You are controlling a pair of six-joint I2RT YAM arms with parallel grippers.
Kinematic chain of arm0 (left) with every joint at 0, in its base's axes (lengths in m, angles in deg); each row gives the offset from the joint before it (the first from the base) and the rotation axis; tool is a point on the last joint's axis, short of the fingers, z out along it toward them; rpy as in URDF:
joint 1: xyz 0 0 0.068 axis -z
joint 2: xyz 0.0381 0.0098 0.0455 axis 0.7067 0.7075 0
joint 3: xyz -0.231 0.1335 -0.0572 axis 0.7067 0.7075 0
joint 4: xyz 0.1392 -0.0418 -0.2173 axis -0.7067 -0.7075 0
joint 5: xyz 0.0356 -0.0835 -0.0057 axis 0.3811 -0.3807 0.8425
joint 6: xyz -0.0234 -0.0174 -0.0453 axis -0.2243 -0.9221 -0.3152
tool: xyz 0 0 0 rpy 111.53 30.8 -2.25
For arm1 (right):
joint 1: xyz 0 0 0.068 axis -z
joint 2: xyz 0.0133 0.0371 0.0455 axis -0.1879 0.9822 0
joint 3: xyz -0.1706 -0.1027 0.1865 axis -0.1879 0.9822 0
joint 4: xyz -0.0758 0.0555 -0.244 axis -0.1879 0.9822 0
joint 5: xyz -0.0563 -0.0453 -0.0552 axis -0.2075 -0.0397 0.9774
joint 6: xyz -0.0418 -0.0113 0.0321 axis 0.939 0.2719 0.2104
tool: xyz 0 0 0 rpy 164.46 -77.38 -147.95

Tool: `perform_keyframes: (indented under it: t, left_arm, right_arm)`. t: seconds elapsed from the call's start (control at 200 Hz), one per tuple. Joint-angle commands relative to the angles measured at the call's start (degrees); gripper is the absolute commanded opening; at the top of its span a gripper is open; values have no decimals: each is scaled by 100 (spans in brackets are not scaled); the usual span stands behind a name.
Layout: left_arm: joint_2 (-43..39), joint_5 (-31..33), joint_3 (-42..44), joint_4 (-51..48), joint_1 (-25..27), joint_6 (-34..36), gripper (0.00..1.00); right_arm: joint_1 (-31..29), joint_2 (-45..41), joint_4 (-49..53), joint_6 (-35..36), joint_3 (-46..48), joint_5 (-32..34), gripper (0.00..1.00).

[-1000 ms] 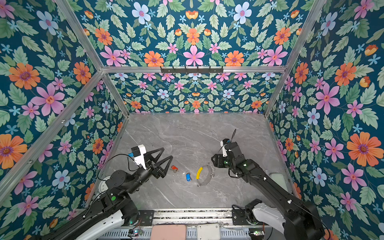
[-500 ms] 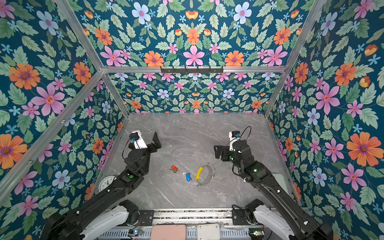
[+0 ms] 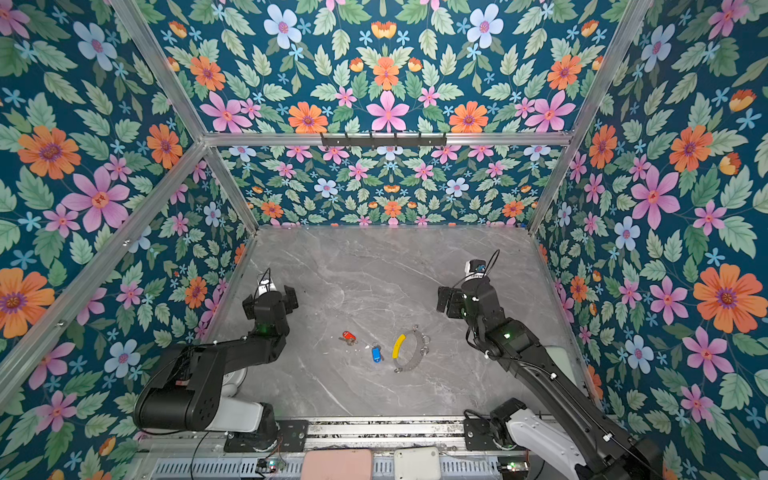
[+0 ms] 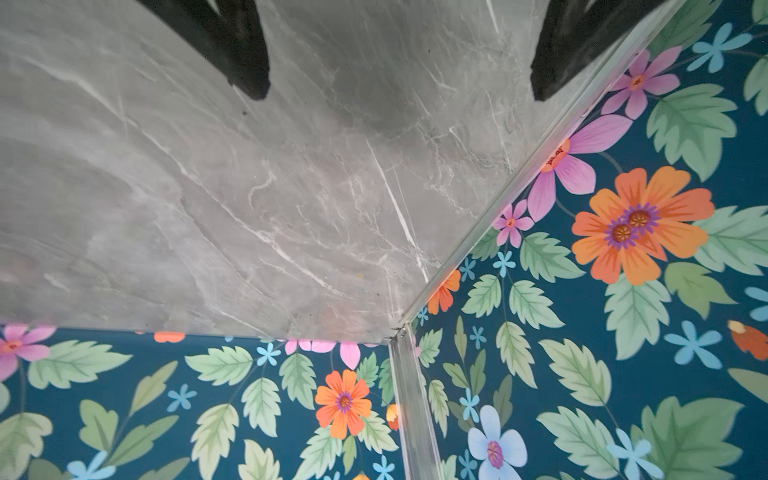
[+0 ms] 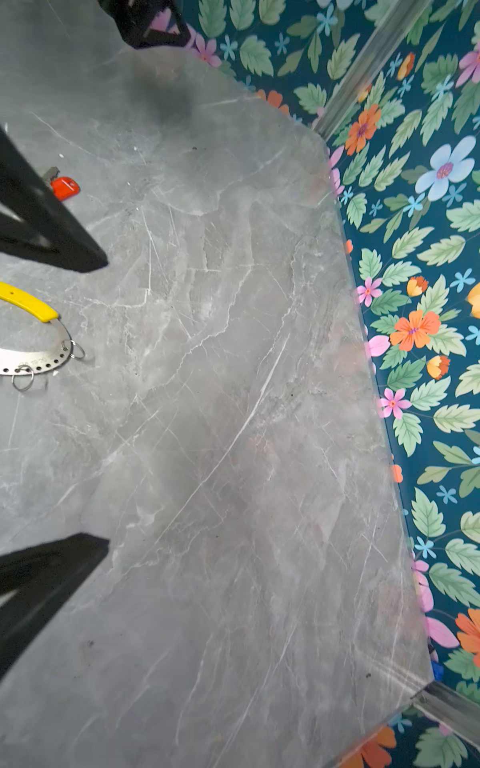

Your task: Remove the keys from the keyring

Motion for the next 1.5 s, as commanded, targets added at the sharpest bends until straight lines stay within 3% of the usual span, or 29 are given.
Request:
perform_keyframes:
  t: [0.0,0.12,0.195,0.375,0.415,0.59,0.76,0.84,1.085,1.23,1.295,1.43,1.495]
  left_arm:
    - [277,-622,153,1413,-43,209,100]
    - [668,-714,343,2119,-52,294,100]
    - [604,-998,250,1706,-186,112,100]
    - [985,-1545,468,2570,-432,103,100]
    - [926,-1564,439,2309,-430,36,100]
    - [933,-1476,453,2386,-459,29,100]
    - [938,-1356,498,2494,-449,9,100]
    - [946,-1356,495,2508,-450,19,100]
    - [946,-1361,502,2520,-450,22,100]
    - [946,-1358,498,2518,-450,22,100]
    - [947,-1364,492,2516,-445,22,100]
    - [949,-1356,490,2515,-443,22,100]
    - [946,-1366,498,2521,-446,22,100]
  right_arm:
    - [-5,-25,-91,-122,-5,597,99]
    - [1,-225,-618,345,189,749,99]
    - [7,-351,-979,733,334,951,99]
    - [200,-527,-2074,1649,861,1364,99]
    - [360,-525,-2171,1741,927,1296,99]
    - [1432,-428,-2909,1666,1451,442,99]
    - [2077,85,-4519,1873,2413,375,99]
    - [2337,484,-4925,1932,2608,43,99]
    - [2567,2118,-6506,2068,2921,-112,99]
    - [2601,2751,-6916,2116,2789,-264,99]
    - [2765,2675,-6494,1932,2690,-495,99]
    - [2834,2989,-7354,1982,2938,-592,99]
    - [2842,2859,-6981,1940,2885,-601,99]
